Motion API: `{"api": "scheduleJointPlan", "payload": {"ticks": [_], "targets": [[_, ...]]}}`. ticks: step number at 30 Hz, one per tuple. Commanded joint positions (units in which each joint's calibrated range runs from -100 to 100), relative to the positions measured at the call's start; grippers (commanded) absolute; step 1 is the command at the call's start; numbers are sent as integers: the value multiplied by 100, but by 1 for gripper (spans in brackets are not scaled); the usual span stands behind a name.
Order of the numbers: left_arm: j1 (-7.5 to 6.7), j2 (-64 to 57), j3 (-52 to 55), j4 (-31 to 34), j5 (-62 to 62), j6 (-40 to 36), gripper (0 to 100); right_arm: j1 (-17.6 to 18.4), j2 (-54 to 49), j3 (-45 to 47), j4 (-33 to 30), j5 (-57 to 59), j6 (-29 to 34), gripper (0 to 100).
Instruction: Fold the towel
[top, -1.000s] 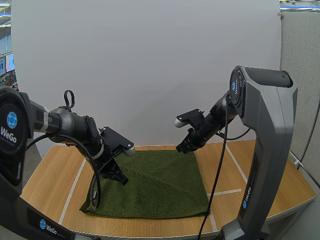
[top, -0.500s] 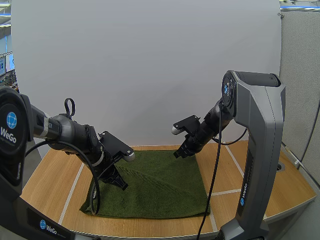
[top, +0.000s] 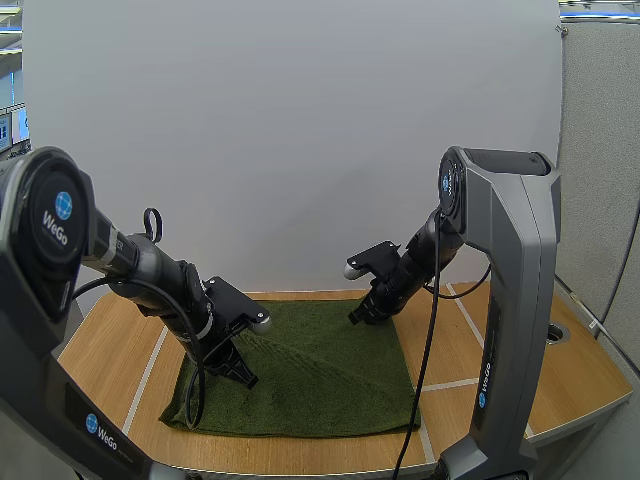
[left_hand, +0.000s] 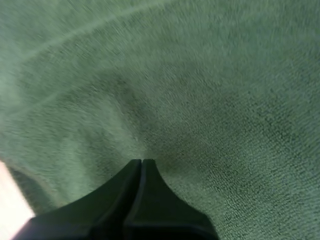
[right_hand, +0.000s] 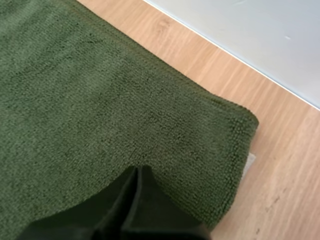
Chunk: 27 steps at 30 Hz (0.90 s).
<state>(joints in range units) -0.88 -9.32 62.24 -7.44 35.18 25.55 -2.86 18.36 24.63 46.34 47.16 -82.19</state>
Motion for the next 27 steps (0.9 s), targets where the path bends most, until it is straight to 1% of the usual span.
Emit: {"api": "scheduleJointPlan", "payload": {"ticks": [1, 6, 14, 16, 21, 27], "targets": [[-25, 499, 11, 2, -154, 97, 0, 2, 77, -33, 51, -230, -60, 0], [-25, 554, 11, 94, -35, 101, 0, 2, 77, -33, 51, -230, -60, 0], [-25, 554, 11, 225, 835, 89, 0, 2, 77, -33, 51, -230, -60, 0], [-25, 554, 11, 311, 1040, 53, 0, 2, 77, -33, 51, -229, -60, 0], [-25, 554, 11, 783, 1438, -286, 0, 2, 77, -33, 51, -388, -60, 0], [-25, 554, 11, 855, 1816, -314, 0, 2, 77, -33, 40, -542, -60, 0]]}}
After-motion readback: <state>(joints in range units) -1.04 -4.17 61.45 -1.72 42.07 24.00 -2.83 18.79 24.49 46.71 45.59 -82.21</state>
